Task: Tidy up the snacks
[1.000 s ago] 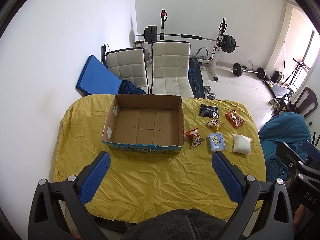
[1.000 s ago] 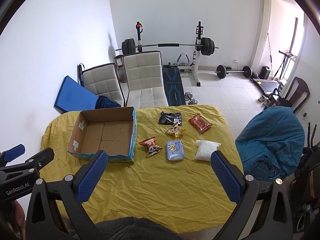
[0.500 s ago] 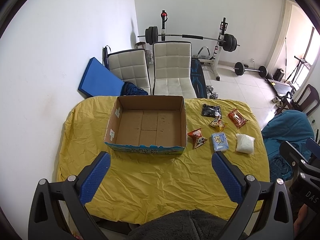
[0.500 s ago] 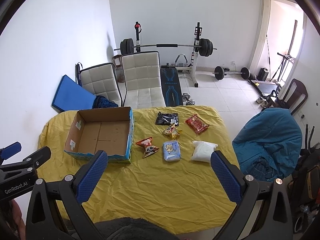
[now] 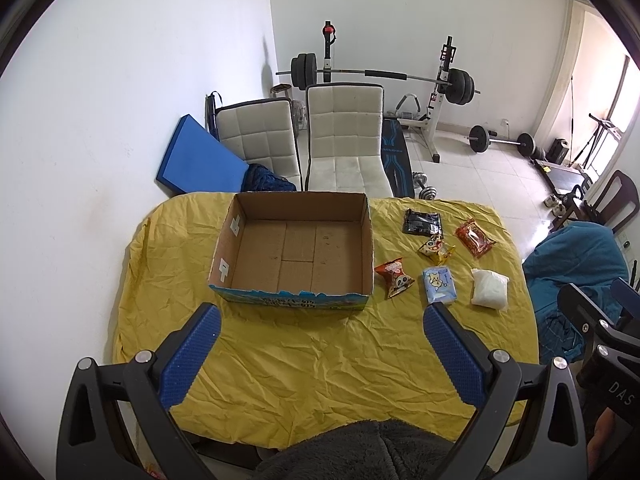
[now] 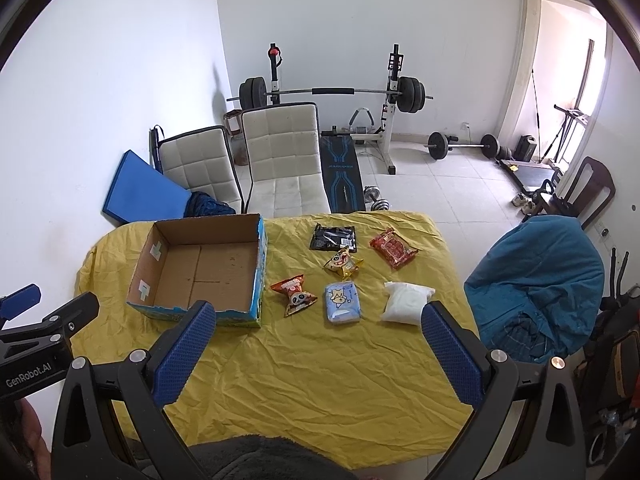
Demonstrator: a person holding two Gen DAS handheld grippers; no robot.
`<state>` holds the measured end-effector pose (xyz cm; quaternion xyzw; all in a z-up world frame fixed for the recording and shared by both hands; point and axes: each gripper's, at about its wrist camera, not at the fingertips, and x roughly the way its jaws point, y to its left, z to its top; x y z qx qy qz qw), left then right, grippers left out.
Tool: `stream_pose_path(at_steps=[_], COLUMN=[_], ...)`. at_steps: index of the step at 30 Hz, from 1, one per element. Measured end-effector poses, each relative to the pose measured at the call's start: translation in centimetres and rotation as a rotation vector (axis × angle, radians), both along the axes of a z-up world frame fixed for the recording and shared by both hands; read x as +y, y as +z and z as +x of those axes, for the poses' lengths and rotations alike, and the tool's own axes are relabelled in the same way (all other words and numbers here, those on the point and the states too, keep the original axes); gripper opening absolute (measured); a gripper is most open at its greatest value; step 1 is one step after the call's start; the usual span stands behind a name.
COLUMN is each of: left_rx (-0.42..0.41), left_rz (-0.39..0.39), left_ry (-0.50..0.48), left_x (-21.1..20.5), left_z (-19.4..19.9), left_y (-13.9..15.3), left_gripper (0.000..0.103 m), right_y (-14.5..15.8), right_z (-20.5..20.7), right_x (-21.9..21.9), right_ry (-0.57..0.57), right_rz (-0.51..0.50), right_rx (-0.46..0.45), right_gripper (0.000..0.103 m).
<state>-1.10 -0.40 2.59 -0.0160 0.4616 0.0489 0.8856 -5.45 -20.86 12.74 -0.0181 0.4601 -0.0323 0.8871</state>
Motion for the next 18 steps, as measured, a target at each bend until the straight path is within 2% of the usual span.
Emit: stream_pose_path(at_steps=[10,18], left_rx=[0.009,0.028], left_rz=[-0.002,-0.015], left_ry=[-0.001,0.01], left_x=[-0.1,0.1], left_z=[0.0,0.6], left_y=[-0.1,-0.9], left_gripper=[0.103,0.103], right_y=[-0.3,-1.8], right_z=[0.0,0.7], right_x=[0.1,-1.1], right_ry=[0.001,-0.037], right_rz=[0.007,0.032], right_rx=[0.003,0.052], right_gripper=[0.103,0.103])
